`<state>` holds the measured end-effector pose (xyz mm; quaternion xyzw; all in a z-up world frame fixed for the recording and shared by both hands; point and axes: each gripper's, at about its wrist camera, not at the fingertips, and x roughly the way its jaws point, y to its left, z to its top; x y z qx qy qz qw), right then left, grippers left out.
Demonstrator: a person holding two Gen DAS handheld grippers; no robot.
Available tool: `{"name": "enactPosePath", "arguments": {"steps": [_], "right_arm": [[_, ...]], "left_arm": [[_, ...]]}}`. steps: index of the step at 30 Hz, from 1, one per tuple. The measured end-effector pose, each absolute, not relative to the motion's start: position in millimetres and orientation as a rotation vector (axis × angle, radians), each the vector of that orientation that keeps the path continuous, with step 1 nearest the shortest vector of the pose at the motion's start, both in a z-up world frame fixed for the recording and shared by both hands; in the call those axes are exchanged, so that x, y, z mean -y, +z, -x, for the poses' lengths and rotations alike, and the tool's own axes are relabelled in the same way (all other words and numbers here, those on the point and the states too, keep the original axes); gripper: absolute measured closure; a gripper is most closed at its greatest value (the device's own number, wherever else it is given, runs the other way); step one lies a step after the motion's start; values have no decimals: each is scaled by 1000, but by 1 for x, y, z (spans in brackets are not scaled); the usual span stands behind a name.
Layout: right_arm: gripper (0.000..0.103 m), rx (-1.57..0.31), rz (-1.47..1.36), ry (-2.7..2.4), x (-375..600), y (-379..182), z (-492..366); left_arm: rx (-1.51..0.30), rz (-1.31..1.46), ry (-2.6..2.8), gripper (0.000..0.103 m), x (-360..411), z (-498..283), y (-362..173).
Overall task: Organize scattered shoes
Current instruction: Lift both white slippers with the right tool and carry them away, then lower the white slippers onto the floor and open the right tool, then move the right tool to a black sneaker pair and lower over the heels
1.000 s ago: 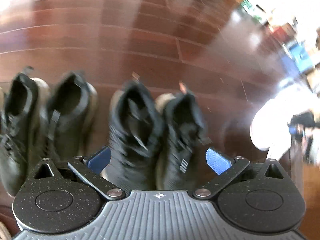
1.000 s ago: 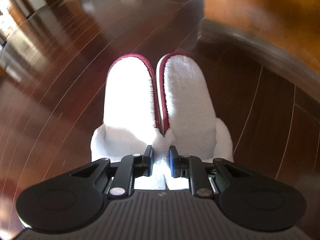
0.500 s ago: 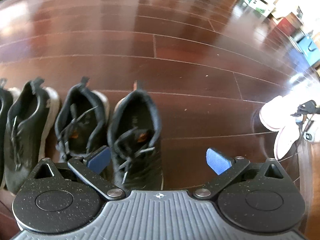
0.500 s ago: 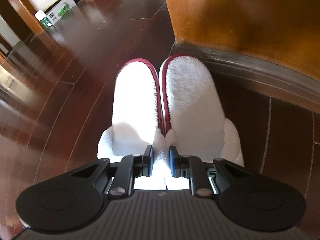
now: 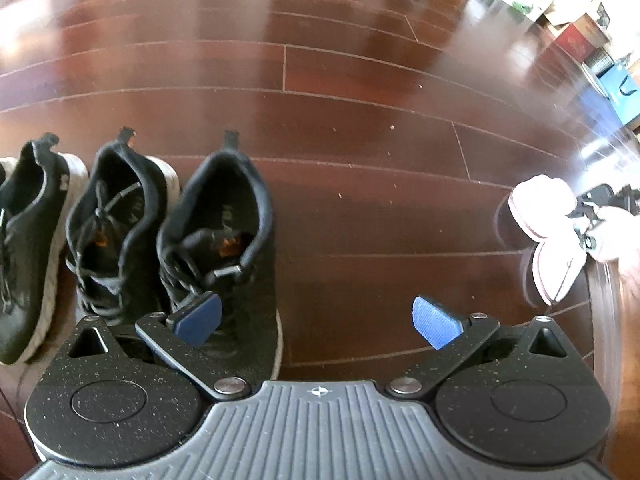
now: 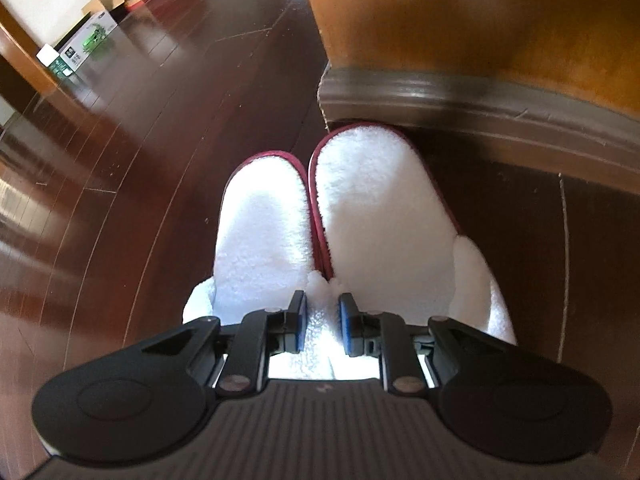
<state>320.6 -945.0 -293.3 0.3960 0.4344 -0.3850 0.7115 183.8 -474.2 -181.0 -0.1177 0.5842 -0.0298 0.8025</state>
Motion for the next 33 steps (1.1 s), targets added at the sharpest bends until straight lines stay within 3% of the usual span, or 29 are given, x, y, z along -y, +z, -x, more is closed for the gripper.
{"name": "enactPosePath", "arguments": {"steps": [3, 5, 8, 19, 33], "right_arm": [[75, -976, -860, -841, 945, -293, -326], [62, -985, -837, -833, 947, -289, -328], [55, -999, -795, -809, 950, -277, -330], [54, -963, -767, -614, 914, -219, -301], [54, -1077, -449, -107, 654, -132, -238]], "left_arm": [[-1251, 256, -64, 0, 473, -182, -182], [-1246, 261, -60, 0, 469, -180, -181], [-1243, 277, -50, 0, 460, -179, -180], [-1227, 316, -31, 0, 411, -166, -170], [-1176, 304, 35, 0, 255, -134, -143]]}}
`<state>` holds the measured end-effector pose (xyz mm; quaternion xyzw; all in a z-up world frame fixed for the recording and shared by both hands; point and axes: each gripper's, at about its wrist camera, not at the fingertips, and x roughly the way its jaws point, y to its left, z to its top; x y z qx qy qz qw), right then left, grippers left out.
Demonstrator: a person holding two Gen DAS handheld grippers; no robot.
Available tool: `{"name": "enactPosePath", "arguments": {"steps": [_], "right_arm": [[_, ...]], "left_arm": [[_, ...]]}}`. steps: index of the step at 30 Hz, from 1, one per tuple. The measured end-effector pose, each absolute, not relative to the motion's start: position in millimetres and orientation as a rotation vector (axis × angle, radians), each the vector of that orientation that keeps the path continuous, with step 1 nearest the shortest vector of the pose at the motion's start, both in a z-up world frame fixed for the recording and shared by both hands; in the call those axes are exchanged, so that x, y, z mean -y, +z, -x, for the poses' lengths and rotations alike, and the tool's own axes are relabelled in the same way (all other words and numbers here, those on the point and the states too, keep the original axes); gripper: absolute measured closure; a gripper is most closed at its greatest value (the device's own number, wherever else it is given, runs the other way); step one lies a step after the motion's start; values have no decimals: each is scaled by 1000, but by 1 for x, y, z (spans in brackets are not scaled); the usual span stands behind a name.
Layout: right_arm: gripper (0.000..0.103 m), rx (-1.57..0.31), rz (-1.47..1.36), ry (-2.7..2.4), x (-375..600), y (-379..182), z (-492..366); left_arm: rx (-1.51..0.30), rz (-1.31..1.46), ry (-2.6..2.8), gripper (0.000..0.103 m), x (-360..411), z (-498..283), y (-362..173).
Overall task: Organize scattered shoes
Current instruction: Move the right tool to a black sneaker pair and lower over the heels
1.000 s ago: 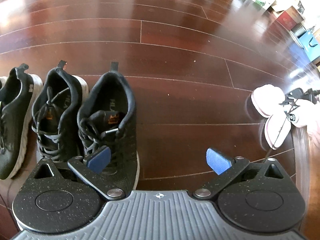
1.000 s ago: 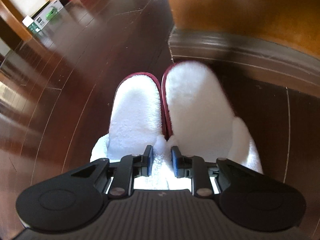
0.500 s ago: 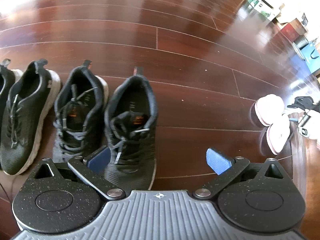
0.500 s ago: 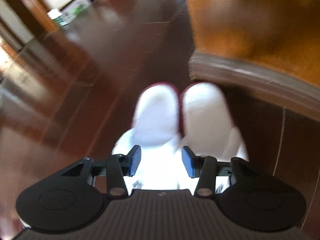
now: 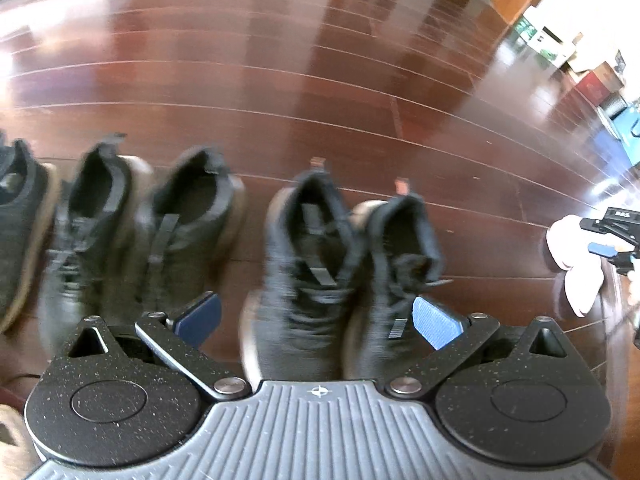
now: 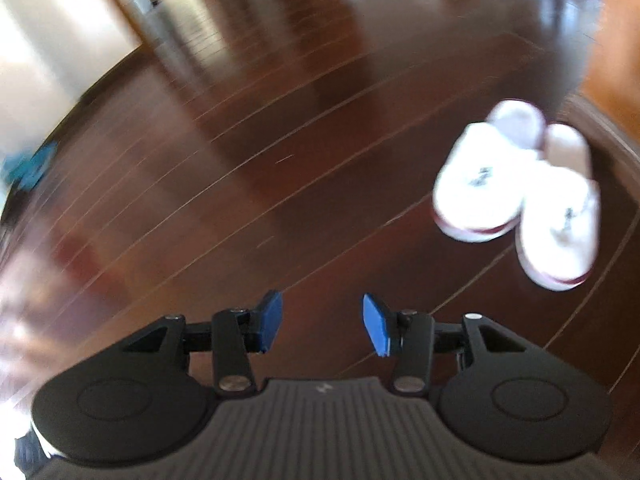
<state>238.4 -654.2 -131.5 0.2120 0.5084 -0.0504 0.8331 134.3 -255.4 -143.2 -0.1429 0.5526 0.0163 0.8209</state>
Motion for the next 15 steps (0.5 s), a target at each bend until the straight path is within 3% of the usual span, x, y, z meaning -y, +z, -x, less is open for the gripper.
{"name": "enactPosePath", "arguments": {"steps": [9, 15], "right_arm": [[54, -1189, -253, 186, 455, -117, -220], [46, -1249, -137, 220, 384, -140, -230]], "left_arm": [[-1182, 284, 30, 0, 177, -122, -131], [-1206, 313, 59, 0, 137, -126, -136]]}}
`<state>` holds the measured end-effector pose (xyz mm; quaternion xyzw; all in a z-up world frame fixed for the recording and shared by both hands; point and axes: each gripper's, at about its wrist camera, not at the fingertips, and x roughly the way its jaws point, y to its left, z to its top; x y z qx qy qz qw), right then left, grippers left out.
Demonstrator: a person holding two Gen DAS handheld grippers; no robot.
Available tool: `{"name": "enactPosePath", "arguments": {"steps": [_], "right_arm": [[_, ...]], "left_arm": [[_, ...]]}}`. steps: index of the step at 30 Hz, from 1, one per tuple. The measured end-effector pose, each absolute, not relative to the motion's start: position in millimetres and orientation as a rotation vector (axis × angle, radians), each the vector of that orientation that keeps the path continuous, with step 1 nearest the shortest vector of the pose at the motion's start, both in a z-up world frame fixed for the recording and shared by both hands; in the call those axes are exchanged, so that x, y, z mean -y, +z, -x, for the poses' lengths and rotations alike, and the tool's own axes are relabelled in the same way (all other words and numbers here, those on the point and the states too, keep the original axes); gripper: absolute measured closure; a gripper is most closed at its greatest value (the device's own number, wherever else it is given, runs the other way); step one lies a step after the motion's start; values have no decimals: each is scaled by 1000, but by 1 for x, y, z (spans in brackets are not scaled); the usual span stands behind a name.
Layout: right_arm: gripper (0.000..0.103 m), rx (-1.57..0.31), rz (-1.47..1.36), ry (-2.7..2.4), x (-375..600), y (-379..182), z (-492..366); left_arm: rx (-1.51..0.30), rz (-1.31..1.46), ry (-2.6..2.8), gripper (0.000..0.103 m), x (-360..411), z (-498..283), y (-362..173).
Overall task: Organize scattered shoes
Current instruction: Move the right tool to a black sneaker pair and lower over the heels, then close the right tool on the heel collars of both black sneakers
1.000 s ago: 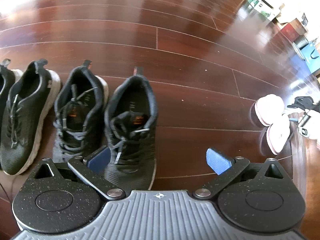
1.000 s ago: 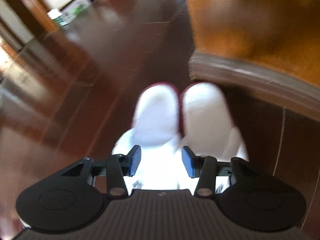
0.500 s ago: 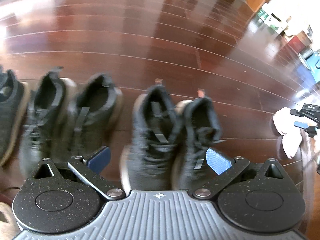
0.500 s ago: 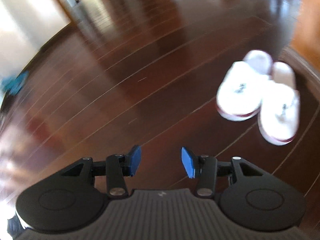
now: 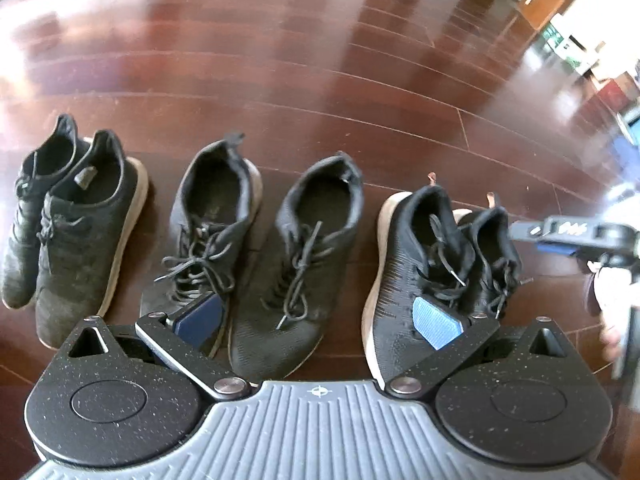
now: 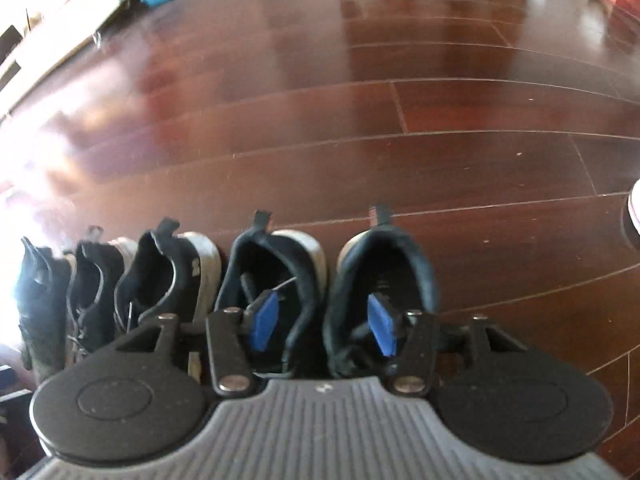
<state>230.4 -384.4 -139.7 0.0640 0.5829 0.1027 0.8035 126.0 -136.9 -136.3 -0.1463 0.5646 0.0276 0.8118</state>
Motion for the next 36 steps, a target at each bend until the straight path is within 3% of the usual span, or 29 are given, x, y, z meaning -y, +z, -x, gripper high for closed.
{"name": "enactPosePath", "arguments": {"steps": [19, 36], "right_arm": [[40, -1347, 43, 154, 339, -206, -235], [41, -1407, 68, 175, 361, -251, -239]], "left_arm": [[-1275, 249, 155, 0, 89, -150, -153], [-1318, 230, 109, 0, 116, -152, -168]]}}
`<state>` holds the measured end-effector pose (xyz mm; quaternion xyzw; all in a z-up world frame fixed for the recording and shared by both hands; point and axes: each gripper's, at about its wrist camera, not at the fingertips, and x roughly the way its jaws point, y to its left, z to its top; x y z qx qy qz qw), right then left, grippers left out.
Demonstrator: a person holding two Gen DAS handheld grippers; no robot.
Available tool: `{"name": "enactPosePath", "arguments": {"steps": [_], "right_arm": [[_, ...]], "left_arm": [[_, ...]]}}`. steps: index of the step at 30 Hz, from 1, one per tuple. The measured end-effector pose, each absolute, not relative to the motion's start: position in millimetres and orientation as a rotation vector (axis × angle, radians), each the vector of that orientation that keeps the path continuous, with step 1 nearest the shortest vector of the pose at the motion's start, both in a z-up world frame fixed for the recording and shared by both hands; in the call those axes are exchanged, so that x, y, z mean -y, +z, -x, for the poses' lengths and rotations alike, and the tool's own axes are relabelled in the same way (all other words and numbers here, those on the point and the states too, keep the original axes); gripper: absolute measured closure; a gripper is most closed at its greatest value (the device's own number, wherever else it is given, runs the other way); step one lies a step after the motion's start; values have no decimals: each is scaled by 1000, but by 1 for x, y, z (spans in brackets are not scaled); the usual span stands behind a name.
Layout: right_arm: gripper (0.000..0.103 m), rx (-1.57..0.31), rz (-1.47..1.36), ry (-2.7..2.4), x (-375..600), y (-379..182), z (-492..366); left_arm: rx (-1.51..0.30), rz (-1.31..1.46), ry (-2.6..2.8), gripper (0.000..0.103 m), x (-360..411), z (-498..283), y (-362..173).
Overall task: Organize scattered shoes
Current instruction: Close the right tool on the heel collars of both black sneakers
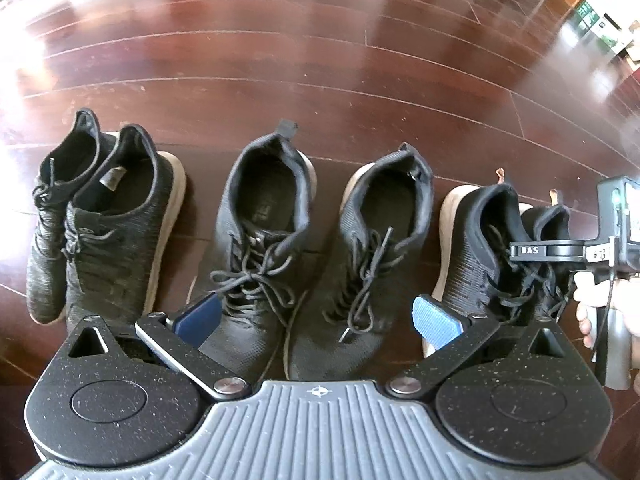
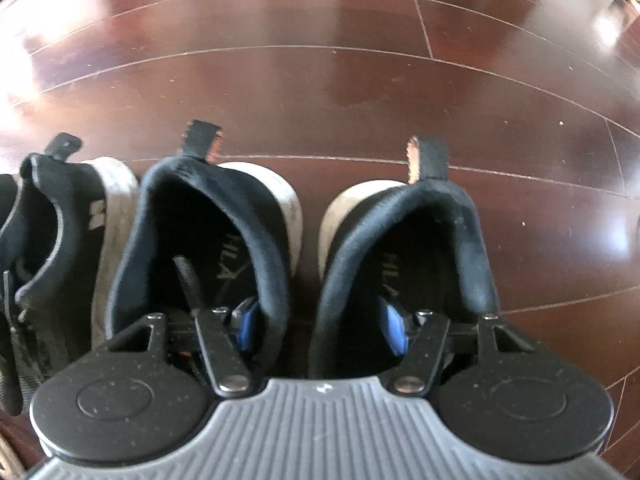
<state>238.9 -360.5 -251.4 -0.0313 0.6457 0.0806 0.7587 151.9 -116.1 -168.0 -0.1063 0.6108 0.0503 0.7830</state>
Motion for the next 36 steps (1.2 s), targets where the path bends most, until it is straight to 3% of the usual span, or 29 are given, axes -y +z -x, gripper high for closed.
{"name": "enactPosePath", "arguments": {"steps": [3, 4, 16, 20, 36], "right_arm": [[41, -1400, 38, 183, 363, -256, -236], [48, -1406, 24, 192, 363, -259, -236], [62, -1397, 25, 214, 365, -263, -226], [76, -1376, 0, 197, 367, -260, -221], [78, -1329, -73, 118, 393, -231, -207]], "left_arm": [[-1321, 226, 101, 0, 118, -152, -169], [-1321, 228, 102, 0, 118, -152, -170], [-1327, 241, 113, 0, 116, -154, -173], [-1332, 229, 108, 0, 118, -153, -174], [-1319, 209, 96, 0, 125, -150, -170]]}}
